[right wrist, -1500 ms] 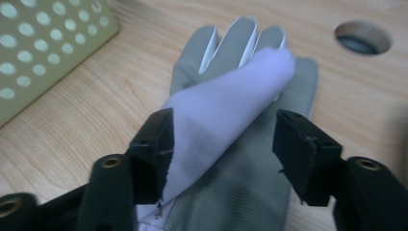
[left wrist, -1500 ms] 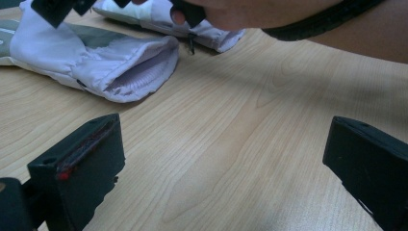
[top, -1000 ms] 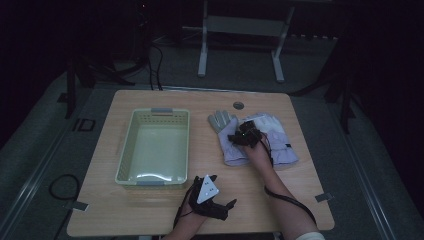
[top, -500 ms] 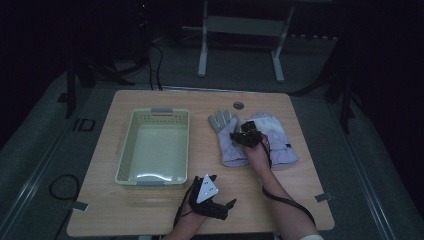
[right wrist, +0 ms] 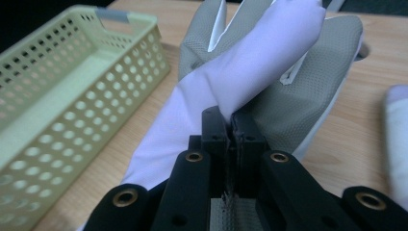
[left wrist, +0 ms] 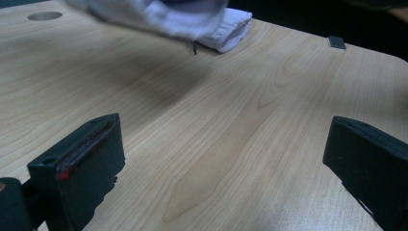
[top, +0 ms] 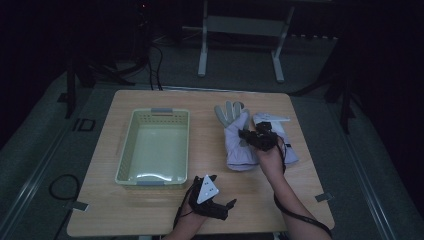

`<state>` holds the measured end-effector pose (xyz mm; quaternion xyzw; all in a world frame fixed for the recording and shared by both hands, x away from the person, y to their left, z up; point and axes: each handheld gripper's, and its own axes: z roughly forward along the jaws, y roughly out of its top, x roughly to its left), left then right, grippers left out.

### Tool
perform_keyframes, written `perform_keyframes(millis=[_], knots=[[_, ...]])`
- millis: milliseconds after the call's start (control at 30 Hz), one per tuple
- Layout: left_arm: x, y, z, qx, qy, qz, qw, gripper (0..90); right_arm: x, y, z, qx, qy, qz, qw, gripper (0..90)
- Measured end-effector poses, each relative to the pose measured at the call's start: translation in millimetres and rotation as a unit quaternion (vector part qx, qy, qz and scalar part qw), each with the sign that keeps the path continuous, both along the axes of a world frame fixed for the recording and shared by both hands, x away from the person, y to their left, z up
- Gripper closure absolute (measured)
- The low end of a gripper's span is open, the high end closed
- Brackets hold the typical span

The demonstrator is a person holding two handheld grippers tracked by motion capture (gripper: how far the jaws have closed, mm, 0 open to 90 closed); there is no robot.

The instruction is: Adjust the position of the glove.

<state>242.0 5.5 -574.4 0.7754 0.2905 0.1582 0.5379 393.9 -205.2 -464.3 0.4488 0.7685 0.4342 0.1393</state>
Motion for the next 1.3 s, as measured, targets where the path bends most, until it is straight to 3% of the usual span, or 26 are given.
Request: perform_keyframes(millis=[133, 267, 300, 433, 633, 800, 1000, 1300], knots=[[-0.3, -0.2, 0.0, 0.002, -0.002, 0.000, 1.0000, 1.1, -17.0, -7.1, 2.6, 0.000, 0.001, -0.014, 0.9999, 86.0], [-0.8, -0.5, 0.0, 0.002, -0.003, -0.002, 1.0000, 1.0, -28.5, -9.3, -14.6, -0.008, 0.012, -0.021, 0.9997, 85.9], [-0.7, -0.4, 0.0, 0.002, -0.002, -0.002, 1.0000, 1.0, -29.5, -9.9, -21.4, -0.002, 0.021, -0.022, 0.9995, 86.0], [-0.1, 0.1, 0.0, 0.001, 0.000, -0.003, 1.0000, 1.1, -29.2, -6.6, -45.5, -0.019, 0.039, -0.023, 0.9988, 85.9], [-0.5, -0.6, 0.0, 0.003, -0.003, -0.003, 1.0000, 1.1, -28.1, -3.9, -69.5, -0.040, 0.054, -0.028, 0.9973, 85.5], [-0.7, -0.9, 0.0, 0.003, -0.002, -0.003, 1.0000, 1.1, -27.6, -5.8, -79.9, -0.030, 0.058, -0.036, 0.9972, 84.5], [-0.5, -0.7, 0.1, 0.004, -0.002, -0.003, 1.0000, 1.0, -28.1, -10.3, -77.2, -0.020, 0.059, -0.028, 0.9977, 79.1], [-0.6, -0.8, 0.1, 0.005, -0.003, -0.002, 1.0000, 1.1, -30.4, -27.7, -49.8, -0.046, 0.008, 0.012, 0.9989, 61.7]])
